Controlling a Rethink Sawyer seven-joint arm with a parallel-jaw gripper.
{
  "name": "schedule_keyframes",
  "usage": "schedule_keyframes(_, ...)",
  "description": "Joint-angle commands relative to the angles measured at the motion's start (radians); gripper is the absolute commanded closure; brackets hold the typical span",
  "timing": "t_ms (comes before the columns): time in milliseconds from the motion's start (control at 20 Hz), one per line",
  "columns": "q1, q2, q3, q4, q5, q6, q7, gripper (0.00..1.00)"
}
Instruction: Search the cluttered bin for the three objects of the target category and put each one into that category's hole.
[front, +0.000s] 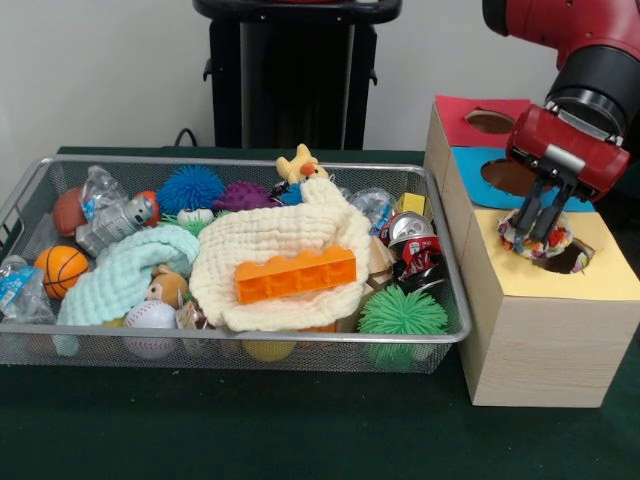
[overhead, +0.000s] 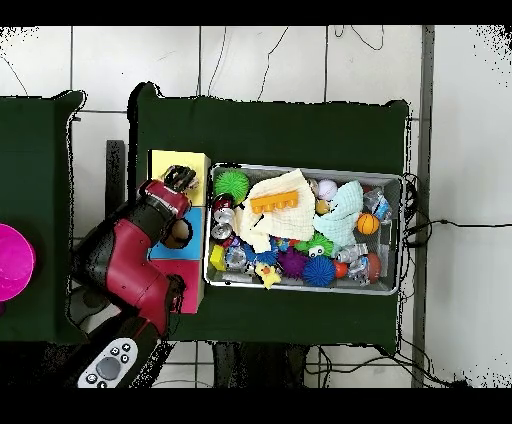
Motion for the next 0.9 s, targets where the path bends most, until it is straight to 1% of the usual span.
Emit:
schedule_keyframes(50,-0.378,-0.279,0.313,0.09,-0.841,0.171,0.264,1.0)
schedule_keyframes(250,-0.383,-0.285,0.317,0.092,-0.853,0.172,0.274,1.0)
schedule_keyframes(500,-0.39,-0.276,0.333,0.096,-0.866,0.148,0.305,1.0)
schedule_keyframes(750,-0.369,-0.274,0.322,0.11,-0.832,0.14,0.294,1.0)
schedule_keyframes(900,-0.369,-0.277,0.328,0.119,-0.825,0.145,0.295,1.0)
